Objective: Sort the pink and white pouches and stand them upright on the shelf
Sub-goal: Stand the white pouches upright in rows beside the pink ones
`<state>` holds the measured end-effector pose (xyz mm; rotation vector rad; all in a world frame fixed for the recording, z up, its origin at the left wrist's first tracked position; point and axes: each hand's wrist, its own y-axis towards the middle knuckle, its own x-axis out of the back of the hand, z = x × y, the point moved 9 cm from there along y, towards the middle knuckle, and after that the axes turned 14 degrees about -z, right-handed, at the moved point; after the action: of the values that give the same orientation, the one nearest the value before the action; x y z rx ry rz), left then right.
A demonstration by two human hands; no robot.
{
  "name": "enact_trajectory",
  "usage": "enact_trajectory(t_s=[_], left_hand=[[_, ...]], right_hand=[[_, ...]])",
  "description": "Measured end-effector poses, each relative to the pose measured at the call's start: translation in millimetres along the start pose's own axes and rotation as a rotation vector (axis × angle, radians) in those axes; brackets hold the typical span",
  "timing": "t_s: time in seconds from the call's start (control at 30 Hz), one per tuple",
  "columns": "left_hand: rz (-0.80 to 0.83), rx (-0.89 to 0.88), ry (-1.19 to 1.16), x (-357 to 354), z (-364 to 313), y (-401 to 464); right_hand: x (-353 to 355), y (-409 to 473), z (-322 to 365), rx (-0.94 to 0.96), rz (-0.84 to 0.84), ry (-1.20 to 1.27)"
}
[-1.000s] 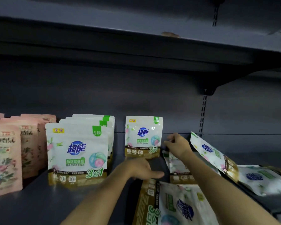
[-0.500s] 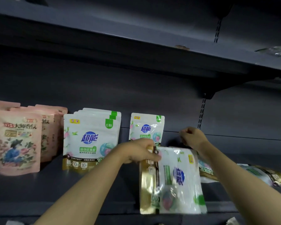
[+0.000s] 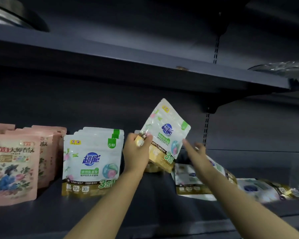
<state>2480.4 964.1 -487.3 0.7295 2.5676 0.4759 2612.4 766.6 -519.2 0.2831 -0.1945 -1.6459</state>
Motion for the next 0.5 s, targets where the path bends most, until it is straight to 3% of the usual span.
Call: enact_trajectory(t_s=[0.1, 0.23, 0.37, 0.5], left_hand=[[-0.002, 0.224, -0.19, -7.7, 22.9, -8.5], [0.075, 0.384, -0.347, -18.9, 45.3, -13.5], [0.112, 0.32, -0.142, -17.2, 65.6, -14.4], [0.131, 0.063, 0.193, -19.0, 76.0, -10.1]], right_hand=[[-33.2, -25.2, -19.2, -0.148, 0.251, 0.196], [-43.0, -32.3, -24.2, -0.158, 0.409, 0.217], [-34.3, -21.0, -26.2, -0.119, 0.429, 0.189], [-21.5, 3.1, -35.7, -0.053, 0.275, 0.087]])
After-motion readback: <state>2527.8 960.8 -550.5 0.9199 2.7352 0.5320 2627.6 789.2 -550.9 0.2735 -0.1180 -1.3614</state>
